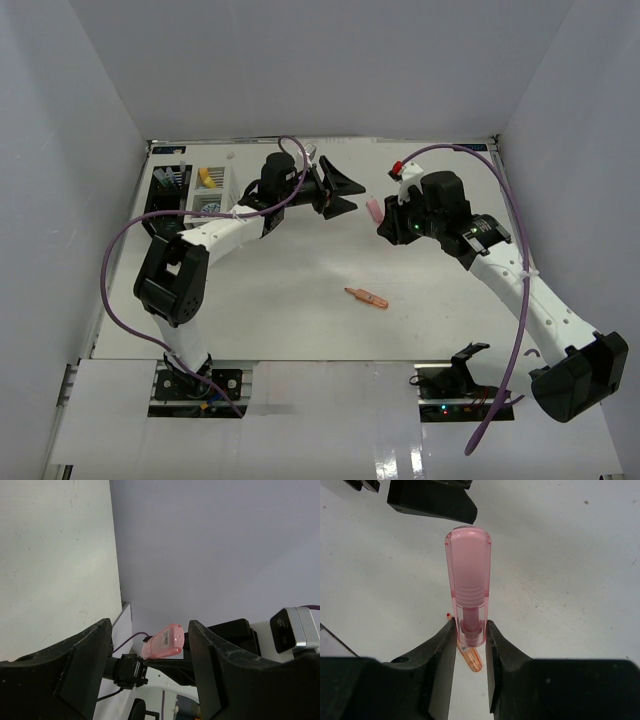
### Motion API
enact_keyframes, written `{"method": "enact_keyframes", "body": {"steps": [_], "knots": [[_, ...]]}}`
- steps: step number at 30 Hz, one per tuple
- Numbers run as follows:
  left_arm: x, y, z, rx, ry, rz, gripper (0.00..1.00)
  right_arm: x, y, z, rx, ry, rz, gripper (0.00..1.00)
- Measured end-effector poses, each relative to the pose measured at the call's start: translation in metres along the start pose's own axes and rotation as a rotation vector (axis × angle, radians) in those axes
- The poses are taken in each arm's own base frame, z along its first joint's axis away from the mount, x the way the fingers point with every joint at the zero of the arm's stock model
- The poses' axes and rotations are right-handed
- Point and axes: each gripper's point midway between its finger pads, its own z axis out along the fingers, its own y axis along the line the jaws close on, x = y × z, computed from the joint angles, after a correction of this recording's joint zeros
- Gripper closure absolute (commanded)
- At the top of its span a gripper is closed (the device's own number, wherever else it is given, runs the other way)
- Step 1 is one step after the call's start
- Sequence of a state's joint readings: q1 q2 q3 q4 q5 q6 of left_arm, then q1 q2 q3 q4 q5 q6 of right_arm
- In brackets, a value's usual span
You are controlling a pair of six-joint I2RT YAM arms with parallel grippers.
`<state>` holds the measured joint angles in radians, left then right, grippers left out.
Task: Sort the stationery into containers
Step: Close the pen cap on the pen.
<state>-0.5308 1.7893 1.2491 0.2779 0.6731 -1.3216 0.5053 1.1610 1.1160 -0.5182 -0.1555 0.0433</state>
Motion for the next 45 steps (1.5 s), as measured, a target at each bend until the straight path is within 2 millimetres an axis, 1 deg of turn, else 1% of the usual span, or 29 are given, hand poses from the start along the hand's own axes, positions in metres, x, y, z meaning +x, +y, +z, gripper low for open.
{"method": "enact_keyframes", "body": {"steps": [6,8,11,14,15,17,20,21,24,26,27,29,32,39,41,45], "knots": [[0.001,-0.004,0.000,0.015,0.006,0.008,0.26,0.000,-0.003,0.001,0.017,-0.001,0.000,0.92],[0.001,-0.004,-0.001,0.015,0.004,0.025,0.22,0.000,-0.005,0.002,0.023,-0.009,-0.001,0.92],[-0.002,-0.004,-0.004,0.011,0.000,0.083,0.18,0.005,-0.006,0.004,0.027,-0.007,-0.002,0.92],[-0.007,-0.008,-0.011,0.013,-0.007,0.157,0.18,0.010,-0.007,0.006,0.028,-0.013,-0.011,0.92],[-0.010,-0.011,-0.014,0.017,-0.011,0.187,0.22,0.011,-0.007,0.005,0.025,-0.013,-0.015,0.92],[-0.015,-0.021,-0.020,0.030,-0.004,0.258,0.26,0.012,-0.006,0.004,0.015,-0.025,-0.037,0.92],[-0.019,-0.039,-0.025,0.055,0.023,0.374,0.26,0.011,-0.002,0.001,-0.010,-0.042,-0.086,0.92],[-0.019,-0.052,-0.029,0.075,0.047,0.449,0.26,0.008,0.000,0.000,-0.022,-0.053,-0.108,0.92],[-0.013,-0.076,-0.036,0.112,0.104,0.569,0.26,0.003,0.002,-0.004,-0.042,-0.081,-0.165,0.92],[-0.007,-0.086,-0.040,0.134,0.143,0.624,0.26,0.000,0.003,-0.005,-0.050,-0.094,-0.205,0.92],[-0.004,-0.088,-0.042,0.141,0.160,0.639,0.26,-0.001,0.003,-0.006,-0.052,-0.097,-0.218,0.92],[0.002,-0.085,-0.044,0.142,0.196,0.646,0.27,-0.001,0.003,-0.005,-0.052,-0.098,-0.243,0.92],[0.008,-0.071,-0.044,0.118,0.242,0.616,0.30,-0.004,0.001,-0.005,-0.046,-0.108,-0.279,0.92],[0.010,-0.041,-0.038,0.021,0.271,0.522,0.32,-0.022,0.001,-0.002,-0.029,-0.134,-0.357,0.92],[0.010,-0.036,-0.036,-0.003,0.266,0.506,0.32,-0.025,0.002,0.001,-0.019,-0.133,-0.379,0.92],[0.012,-0.031,-0.031,-0.034,0.262,0.483,0.34,-0.024,0.002,0.010,0.003,-0.111,-0.423,0.92]]}}
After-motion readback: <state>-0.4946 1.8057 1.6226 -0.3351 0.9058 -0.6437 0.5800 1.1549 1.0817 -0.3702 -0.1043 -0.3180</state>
